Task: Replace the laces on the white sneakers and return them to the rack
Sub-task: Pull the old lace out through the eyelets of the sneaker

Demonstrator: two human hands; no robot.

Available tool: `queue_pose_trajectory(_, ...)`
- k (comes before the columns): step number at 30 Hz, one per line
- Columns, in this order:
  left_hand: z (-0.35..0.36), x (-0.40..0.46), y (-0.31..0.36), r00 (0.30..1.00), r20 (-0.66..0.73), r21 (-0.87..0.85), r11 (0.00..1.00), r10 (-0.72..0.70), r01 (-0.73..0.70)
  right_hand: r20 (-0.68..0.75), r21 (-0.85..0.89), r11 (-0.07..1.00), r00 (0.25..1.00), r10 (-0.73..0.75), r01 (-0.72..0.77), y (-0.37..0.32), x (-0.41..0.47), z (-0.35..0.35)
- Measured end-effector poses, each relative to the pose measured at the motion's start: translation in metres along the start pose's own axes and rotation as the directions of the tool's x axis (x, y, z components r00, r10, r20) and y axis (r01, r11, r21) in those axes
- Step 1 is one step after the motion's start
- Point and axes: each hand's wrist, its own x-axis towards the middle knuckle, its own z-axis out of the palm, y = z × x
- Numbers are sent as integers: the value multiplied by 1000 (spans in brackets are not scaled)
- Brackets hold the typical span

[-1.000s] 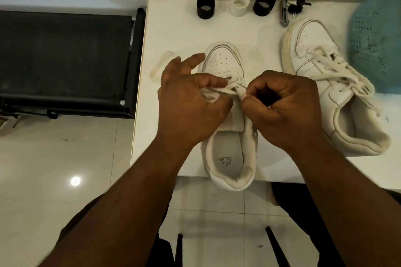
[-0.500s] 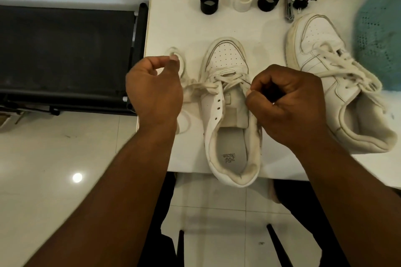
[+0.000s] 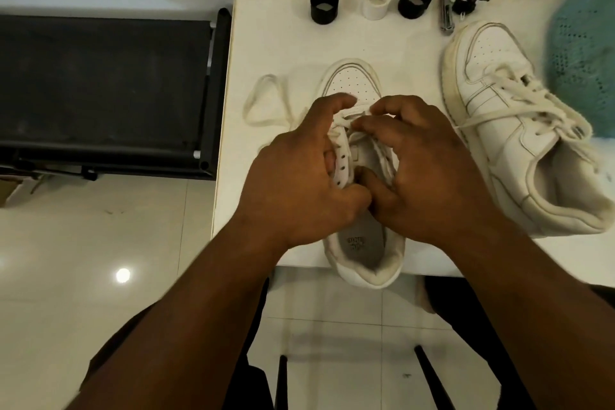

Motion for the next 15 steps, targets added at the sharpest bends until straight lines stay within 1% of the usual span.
queue_pose_trajectory(1, 1, 0, 0, 999, -39, 57, 998, -35, 37, -11, -4, 1000, 1000, 1, -1, -1, 0, 0)
queue_pose_trajectory(3, 5, -3, 0, 988, -152, 126, 990, -35, 55, -38, 14, 1000, 999, -11, 12, -1, 1, 0)
queue_pose_trajectory(5, 9, -4, -1, 964, -265, 153, 986, -16, 58, -62, 81, 996, 998, -15, 20, -1, 2, -1)
queue_pose_trajectory(6, 9, -3, -1, 958, -286, 149, 987, -7, 52, -72, 118, 993, 997, -6, 14, -1, 3, -3)
queue_pose_trajectory(7, 9, -2, -1, 962, -274, 133, 991, 14, 23, -80, 149, 989, 997, 10, 2, 0, 4, -3)
queue_pose_trajectory(8, 9, -2, -2, 971, -234, 93, 995, 47, -26, -83, 179, 984, 996, 31, -15, 1, 4, -4)
queue_pose_trajectory(10, 6, 0, -5, 983, -156, -47, 993, 102, -110, -72, 277, 958, 993, 95, -71, 2, 5, -4)
queue_pose_trajectory(11, 4, 1, -8, 983, -140, -97, 986, 118, -132, -46, 376, 917, 986, 158, -129, 3, 6, -5)
queue_pose_trajectory(12, 4, 2, -10, 982, -136, -121, 982, 132, -148, -3, 509, 835, 970, 243, -208, 3, 8, -7)
queue_pose_trajectory(13, 4, 3, -11, 980, -136, -140, 977, 142, -161, 53, 631, 721, 943, 329, -287, 4, 10, -10)
queue_pose_trajectory(14, 4, 3, -11, 979, -138, -168, 971, 147, -170, 96, 707, 617, 912, 400, -345, 5, 11, -13)
queue_pose_trajectory(15, 5, 4, -12, 979, -143, -205, 963, 148, -175, 115, 728, 569, 886, 448, -382, 5, 12, -16)
